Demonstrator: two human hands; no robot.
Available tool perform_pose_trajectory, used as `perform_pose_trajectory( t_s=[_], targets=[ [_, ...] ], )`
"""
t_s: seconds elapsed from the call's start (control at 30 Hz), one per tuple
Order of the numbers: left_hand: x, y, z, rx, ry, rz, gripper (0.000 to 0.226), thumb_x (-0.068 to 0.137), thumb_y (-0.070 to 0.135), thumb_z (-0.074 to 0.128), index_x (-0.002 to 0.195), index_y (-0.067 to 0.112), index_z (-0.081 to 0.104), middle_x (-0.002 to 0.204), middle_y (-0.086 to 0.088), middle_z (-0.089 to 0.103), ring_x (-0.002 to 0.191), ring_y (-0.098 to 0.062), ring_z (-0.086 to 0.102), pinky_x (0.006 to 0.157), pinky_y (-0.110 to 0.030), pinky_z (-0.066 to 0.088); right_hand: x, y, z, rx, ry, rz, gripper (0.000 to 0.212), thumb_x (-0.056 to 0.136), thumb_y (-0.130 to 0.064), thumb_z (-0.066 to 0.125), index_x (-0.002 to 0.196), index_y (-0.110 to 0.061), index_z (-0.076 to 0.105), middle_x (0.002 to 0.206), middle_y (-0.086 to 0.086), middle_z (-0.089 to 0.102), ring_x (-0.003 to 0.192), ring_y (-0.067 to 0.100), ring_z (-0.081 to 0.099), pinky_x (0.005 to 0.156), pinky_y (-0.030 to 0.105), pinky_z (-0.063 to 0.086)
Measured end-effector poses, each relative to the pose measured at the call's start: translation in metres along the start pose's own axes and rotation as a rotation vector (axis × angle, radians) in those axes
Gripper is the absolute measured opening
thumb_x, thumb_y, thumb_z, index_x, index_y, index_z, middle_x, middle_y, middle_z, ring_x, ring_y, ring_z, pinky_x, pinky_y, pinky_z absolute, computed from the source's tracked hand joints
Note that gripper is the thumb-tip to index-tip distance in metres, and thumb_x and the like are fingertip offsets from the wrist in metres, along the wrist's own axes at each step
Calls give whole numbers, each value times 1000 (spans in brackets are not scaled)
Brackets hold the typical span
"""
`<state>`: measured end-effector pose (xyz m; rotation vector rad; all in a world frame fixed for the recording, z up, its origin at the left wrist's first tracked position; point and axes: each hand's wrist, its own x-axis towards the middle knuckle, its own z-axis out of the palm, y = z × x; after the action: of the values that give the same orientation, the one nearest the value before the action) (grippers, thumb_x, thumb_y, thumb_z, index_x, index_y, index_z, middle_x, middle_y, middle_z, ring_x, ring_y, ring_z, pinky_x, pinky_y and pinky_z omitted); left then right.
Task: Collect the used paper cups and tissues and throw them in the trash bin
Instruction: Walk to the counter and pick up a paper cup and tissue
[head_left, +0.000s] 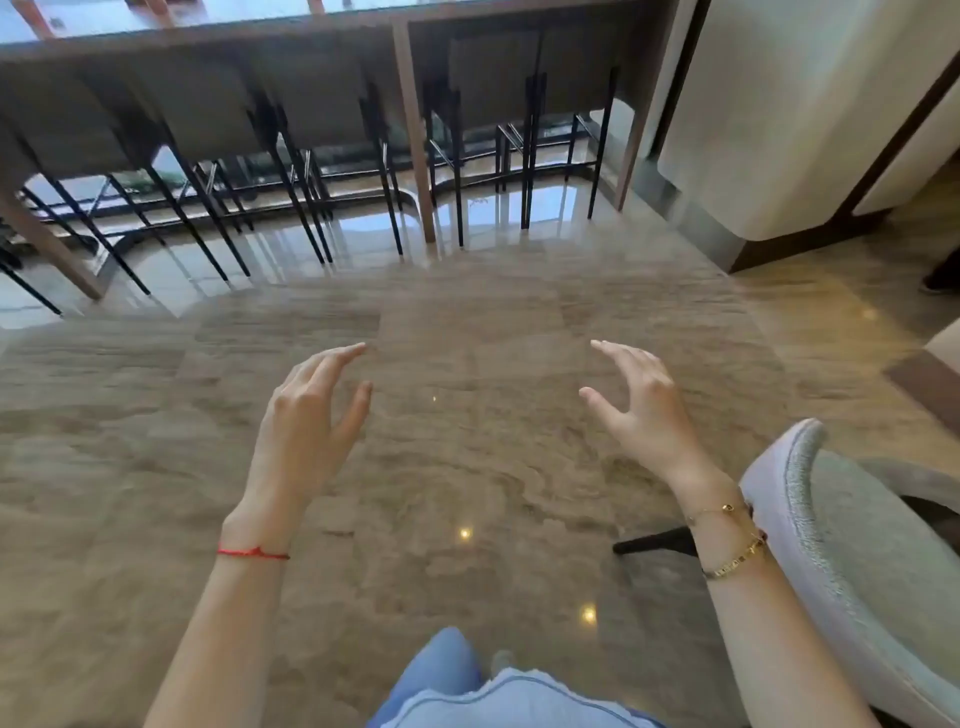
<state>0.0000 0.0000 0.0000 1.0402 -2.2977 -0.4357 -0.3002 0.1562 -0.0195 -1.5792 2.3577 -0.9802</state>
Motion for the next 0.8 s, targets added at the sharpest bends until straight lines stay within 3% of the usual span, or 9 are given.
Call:
perform_pose_trajectory(
  t_s=[0.2, 0.43, 0.57, 0.8],
  targets=[
    [14, -6, 17, -1, 9, -41, 40, 94, 26, 58, 132, 16, 55, 129, -3, 59, 124, -20, 50, 104, -38, 42, 23, 14, 6, 4, -15, 30, 50, 88, -25, 67, 134, -12, 52, 134, 4, 55, 131, 20, 42, 111, 41, 33],
    [82, -28, 51, -10, -24, -84, 40, 93, 23, 58, 132, 14, 55, 129, -4, 59, 124, -20, 50, 104, -40, 42, 95, 44, 27, 13, -29, 46, 49, 88, -26, 67, 134, -15, 52, 132, 1, 56, 130, 18, 42, 111, 34, 32],
    [149, -52, 80, -15, -39, -91, 40, 94, 24, 58, 133, 16, 54, 130, -2, 58, 125, -18, 50, 105, -42, 42, 168, 66, 47, 21, -16, 50, 48, 88, -24, 67, 132, -15, 53, 131, -1, 57, 129, 17, 42, 107, 19, 26],
    [326, -88, 120, -9, -39, -69, 41, 94, 25, 57, 134, 18, 53, 131, -1, 57, 126, -18, 49, 105, -41, 41, 343, 98, 63, 6, -8, 31, 48, 87, -26, 67, 132, -17, 53, 130, -2, 57, 128, 15, 43, 105, 18, 26]
  ],
)
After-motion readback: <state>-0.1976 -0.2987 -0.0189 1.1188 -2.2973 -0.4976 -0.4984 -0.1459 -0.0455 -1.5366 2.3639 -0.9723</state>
